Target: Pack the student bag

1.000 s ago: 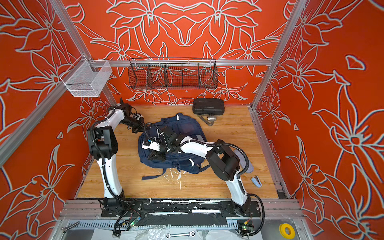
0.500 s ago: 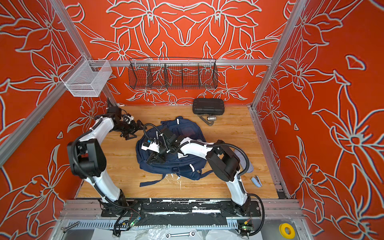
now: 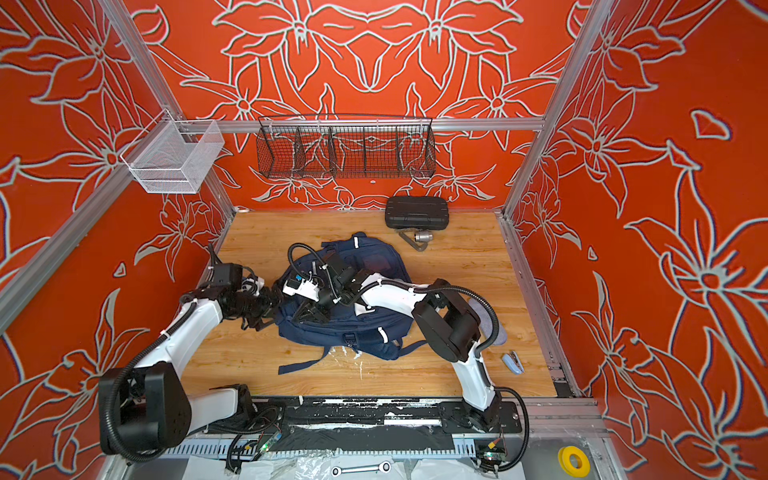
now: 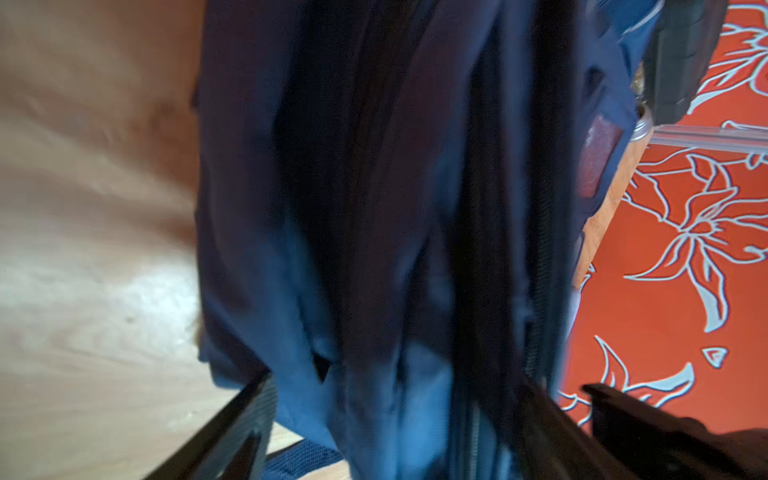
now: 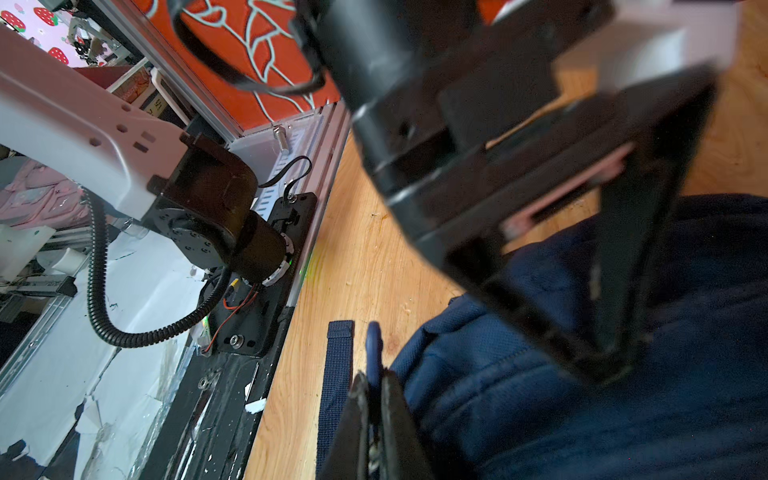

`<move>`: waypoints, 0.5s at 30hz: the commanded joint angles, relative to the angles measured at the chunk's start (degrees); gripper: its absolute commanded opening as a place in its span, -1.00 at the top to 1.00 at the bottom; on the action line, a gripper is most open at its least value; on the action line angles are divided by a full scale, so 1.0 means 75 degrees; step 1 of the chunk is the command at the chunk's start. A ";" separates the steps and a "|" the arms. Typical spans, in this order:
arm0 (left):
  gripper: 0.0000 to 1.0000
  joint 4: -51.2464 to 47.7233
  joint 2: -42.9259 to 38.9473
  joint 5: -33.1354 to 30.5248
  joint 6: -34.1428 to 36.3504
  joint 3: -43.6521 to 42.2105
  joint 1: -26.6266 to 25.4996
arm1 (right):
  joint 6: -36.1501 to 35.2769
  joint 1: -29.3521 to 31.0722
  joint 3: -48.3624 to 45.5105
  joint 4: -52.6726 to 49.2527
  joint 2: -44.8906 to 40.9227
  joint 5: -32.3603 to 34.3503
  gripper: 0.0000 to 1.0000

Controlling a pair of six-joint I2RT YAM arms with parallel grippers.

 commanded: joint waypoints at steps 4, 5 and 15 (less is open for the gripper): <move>-0.27 0.1210 0.0523 0.0458 -0.0340 -0.0112 -0.0211 | -0.0695 -0.0040 0.0578 -0.0414 0.0051 -0.0415 1.00; -0.14 0.1131 0.0767 0.0499 -0.0179 0.0060 -0.0258 | -0.0909 -0.0039 0.0665 -0.0660 0.0052 -0.0380 1.00; 0.93 -0.0143 0.2437 -0.0041 0.1520 0.2180 -0.0235 | -0.2708 -0.0031 0.1061 -0.2926 -0.0148 -0.0654 1.00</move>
